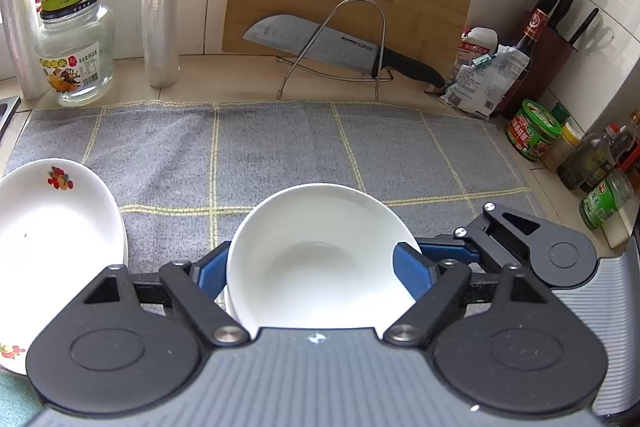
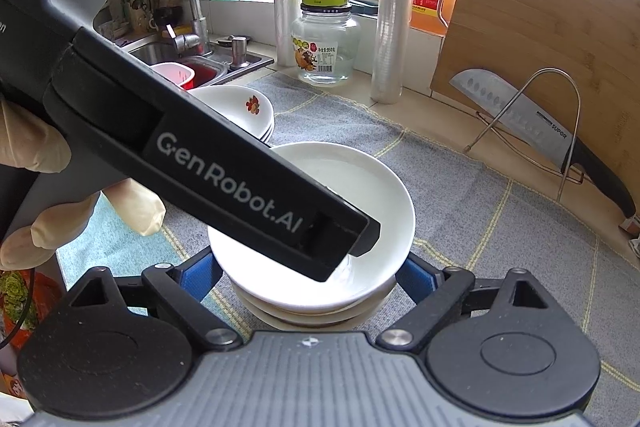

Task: Organize plates and bowls
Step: 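Lower the pink-flower bowl onto the white bowls and open the left gripper, then bring the left and right grippers to opposite sides of the bowl stack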

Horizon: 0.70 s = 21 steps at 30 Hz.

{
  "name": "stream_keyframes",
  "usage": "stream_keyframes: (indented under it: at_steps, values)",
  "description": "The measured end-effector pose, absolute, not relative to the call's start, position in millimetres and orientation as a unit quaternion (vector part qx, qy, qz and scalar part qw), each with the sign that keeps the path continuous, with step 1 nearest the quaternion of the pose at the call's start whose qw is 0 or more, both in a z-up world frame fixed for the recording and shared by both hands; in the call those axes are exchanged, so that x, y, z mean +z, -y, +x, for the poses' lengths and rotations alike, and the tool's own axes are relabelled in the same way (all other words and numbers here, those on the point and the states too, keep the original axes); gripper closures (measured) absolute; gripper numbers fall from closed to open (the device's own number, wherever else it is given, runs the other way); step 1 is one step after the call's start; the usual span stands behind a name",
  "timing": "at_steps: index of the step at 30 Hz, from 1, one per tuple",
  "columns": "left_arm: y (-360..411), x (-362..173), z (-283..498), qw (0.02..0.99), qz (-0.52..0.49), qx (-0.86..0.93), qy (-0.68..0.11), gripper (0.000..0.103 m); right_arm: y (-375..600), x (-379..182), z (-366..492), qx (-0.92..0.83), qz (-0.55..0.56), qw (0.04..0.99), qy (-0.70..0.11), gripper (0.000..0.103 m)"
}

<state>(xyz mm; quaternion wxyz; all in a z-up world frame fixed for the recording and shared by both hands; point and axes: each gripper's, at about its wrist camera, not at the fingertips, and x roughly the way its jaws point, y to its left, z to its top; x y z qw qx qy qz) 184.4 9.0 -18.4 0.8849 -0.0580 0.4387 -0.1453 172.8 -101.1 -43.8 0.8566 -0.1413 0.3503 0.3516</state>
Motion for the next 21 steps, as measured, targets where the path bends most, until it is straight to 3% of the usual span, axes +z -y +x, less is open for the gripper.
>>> stream_keyframes:
  at_steps: [4,21]
  values:
    - [-12.1,-16.5,184.5,0.89,-0.057,-0.137,-0.431,0.017,102.7,-43.1,173.0,0.352,-0.136,0.86,-0.344,0.0]
    - [-48.4,-0.7,130.2,0.926,-0.013,-0.152,-0.346,0.005,128.1,-42.1,155.2,0.35,-0.15,0.862,-0.333,0.0]
